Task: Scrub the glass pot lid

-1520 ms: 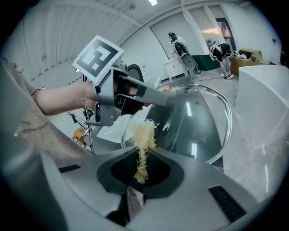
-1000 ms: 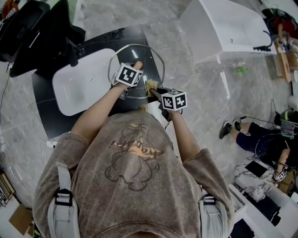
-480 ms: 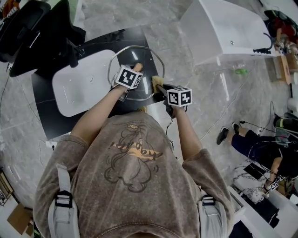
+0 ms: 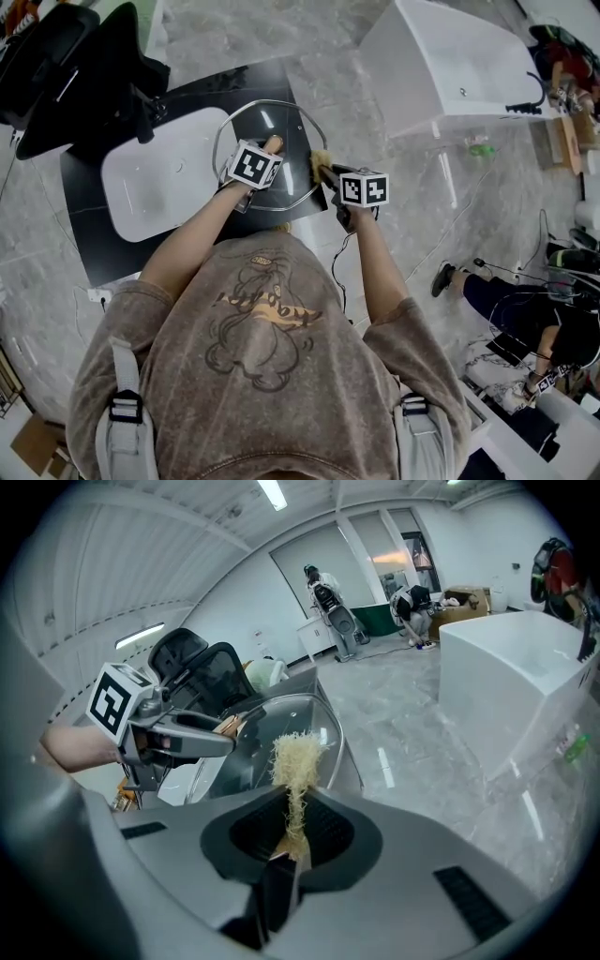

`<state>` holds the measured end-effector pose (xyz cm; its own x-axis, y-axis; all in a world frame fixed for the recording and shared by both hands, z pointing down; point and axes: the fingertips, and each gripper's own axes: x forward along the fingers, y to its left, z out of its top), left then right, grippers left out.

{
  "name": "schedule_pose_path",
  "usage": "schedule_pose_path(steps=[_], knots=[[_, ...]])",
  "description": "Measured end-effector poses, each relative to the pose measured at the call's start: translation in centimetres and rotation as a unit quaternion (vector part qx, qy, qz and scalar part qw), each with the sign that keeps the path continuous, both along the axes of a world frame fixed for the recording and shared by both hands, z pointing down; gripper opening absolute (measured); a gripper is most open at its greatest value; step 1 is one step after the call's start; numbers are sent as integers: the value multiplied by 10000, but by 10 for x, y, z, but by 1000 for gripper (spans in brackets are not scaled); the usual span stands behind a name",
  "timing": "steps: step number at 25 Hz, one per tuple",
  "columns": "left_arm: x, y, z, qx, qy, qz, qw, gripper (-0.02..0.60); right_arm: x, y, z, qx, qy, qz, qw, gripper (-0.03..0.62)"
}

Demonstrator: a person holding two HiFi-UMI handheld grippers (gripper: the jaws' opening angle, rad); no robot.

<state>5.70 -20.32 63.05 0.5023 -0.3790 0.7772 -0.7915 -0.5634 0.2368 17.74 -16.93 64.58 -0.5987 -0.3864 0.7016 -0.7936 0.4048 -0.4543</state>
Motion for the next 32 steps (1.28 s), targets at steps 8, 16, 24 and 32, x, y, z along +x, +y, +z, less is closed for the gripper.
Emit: schedule_pose_path(steps=[8, 16, 24, 32], knots=[[0, -1, 1, 4, 16, 8, 10000, 186, 2, -28, 0, -26, 247, -215, 9995, 51], [0, 0, 0, -18, 33, 10, 10000, 187, 0, -54, -1, -44, 580, -462, 9972, 51], [0, 0, 2, -18, 47, 10, 10000, 186, -6, -83, 1, -82, 768, -575, 9954, 51], [1, 0, 1, -21, 53, -3, 10000, 186, -19, -111, 0, -203, 968, -675, 9928, 49]])
